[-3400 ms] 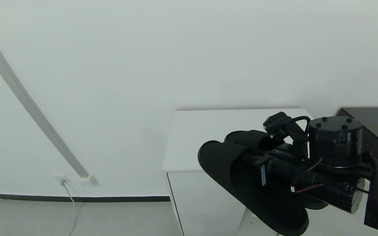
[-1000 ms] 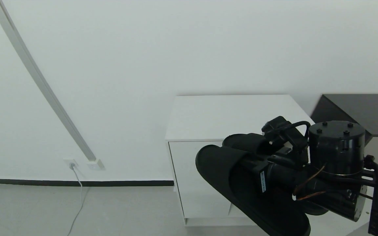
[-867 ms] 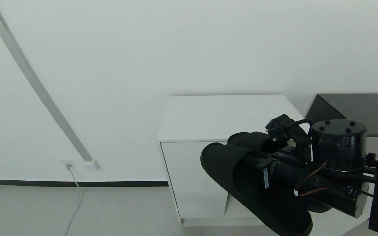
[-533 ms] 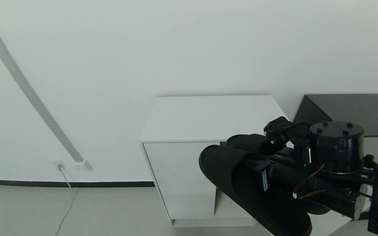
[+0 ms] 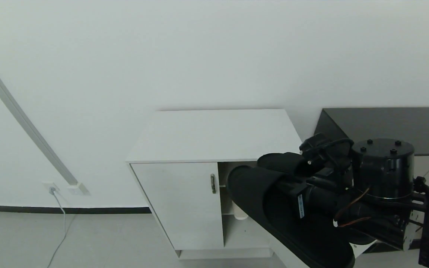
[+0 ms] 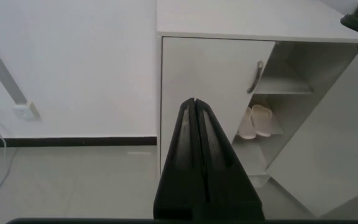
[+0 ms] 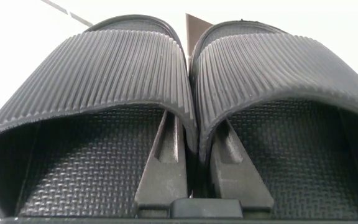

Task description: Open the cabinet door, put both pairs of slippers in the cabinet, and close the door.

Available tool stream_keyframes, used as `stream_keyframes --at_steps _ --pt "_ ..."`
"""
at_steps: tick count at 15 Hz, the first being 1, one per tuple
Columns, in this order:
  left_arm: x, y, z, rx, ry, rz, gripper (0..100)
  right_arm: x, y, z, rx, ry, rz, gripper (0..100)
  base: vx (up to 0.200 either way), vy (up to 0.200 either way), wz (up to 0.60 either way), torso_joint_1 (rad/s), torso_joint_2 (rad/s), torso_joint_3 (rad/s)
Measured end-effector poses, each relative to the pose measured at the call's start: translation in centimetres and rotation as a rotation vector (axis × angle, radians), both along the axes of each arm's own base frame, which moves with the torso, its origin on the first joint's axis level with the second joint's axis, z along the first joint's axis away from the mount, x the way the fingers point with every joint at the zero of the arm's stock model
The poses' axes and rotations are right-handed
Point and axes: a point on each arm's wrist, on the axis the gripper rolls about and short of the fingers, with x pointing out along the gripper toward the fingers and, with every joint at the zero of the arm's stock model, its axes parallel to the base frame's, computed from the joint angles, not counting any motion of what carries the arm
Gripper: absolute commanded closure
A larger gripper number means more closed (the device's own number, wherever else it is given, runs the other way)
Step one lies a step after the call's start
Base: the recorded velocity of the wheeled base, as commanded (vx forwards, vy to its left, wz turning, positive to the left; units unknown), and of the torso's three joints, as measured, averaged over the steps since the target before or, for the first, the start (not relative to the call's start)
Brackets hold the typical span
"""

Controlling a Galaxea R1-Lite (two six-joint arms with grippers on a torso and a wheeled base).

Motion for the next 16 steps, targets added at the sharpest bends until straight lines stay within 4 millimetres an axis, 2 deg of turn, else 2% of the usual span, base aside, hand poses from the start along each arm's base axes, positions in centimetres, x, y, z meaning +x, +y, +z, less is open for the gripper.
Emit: stream_keyframes --at_steps 10,16 --pt "0.0 0.0 0.0 -0.004 0.0 0.002 100 -0.29 0.15 0.01 0.042 -0.026 0.046 100 0.0 0.0 0.0 0.0 0.0 0.0" --pt "0.0 0.0 0.0 -0.004 0.0 0.002 100 -0.46 0.1 -0.79 0.033 -0.014 0.062 100 0.0 0.0 0.0 0.0 0.0 0.0"
